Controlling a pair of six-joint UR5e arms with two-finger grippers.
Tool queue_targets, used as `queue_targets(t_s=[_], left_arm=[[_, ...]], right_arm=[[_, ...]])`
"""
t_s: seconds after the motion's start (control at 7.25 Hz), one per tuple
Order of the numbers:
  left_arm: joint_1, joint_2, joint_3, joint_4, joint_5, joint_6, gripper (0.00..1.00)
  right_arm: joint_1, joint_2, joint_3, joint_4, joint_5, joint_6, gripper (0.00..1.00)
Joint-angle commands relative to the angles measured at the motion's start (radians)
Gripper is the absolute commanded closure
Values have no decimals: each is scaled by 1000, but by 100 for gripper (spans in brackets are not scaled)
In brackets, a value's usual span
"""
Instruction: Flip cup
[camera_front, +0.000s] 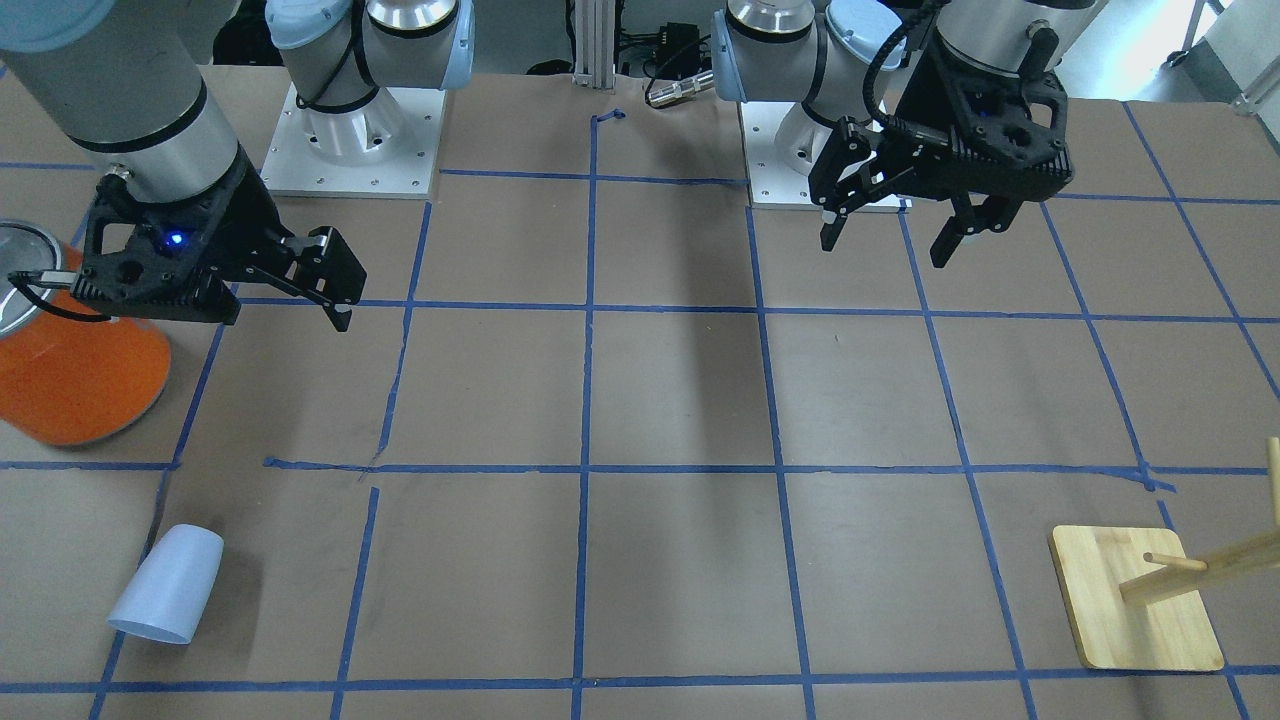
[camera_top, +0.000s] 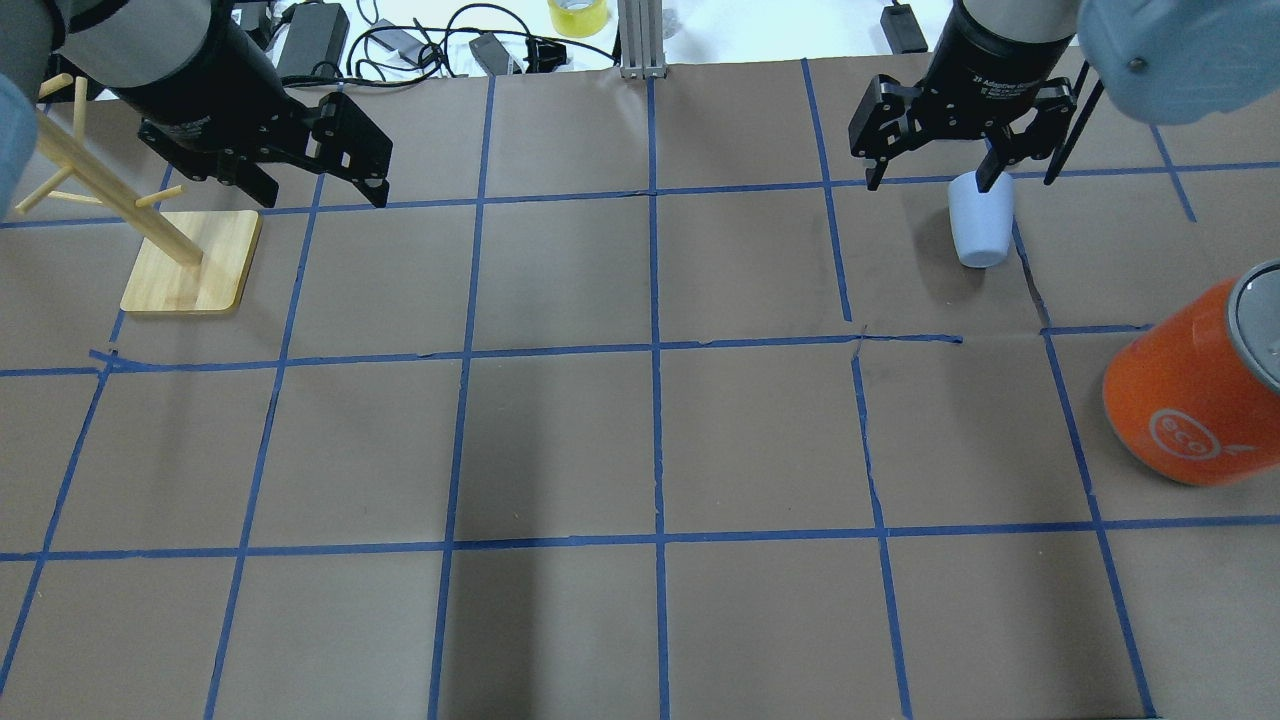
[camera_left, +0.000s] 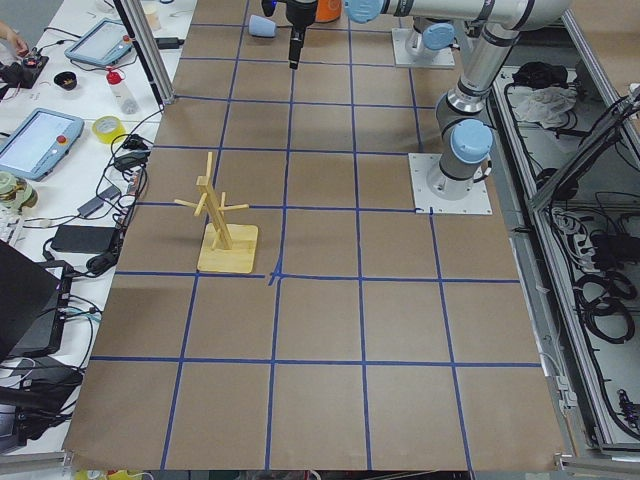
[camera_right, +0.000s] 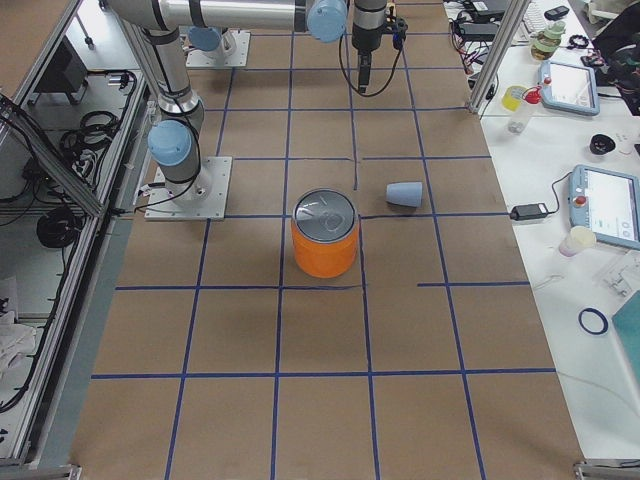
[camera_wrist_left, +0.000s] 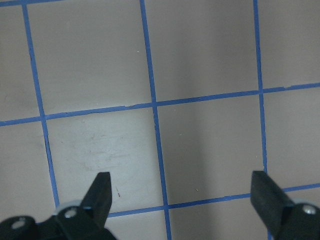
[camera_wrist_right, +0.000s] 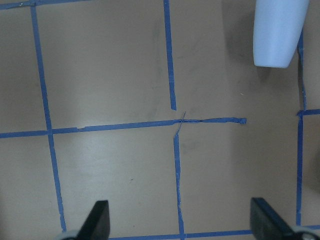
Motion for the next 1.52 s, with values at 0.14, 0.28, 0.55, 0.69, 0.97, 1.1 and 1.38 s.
queue_targets(t_s=[0.14,0.28,0.55,0.69,0.97,1.1,1.38], left_arm=[[-1,0,0,0,0,-2,0],[1,0,0,0,0,0,0],[1,0,0,0,0,0,0],[-1,0,0,0,0,0,0],[1,0,0,2,0,0,0],[1,0,0,0,0,0,0],[-1,0,0,0,0,0,0]], right_arm=[[-3,1,-1,-6,-3,-1,0],[-3,-1,-1,-6,-1,-1,0],[-4,1,-1,-6,9,1,0],[-4,-1,-1,1,-4,5,0],[-6,4,1,-8,10,4,0],[-6,4,1,-3,-4,7,0],[-9,12,3,-14,-6,15,0]])
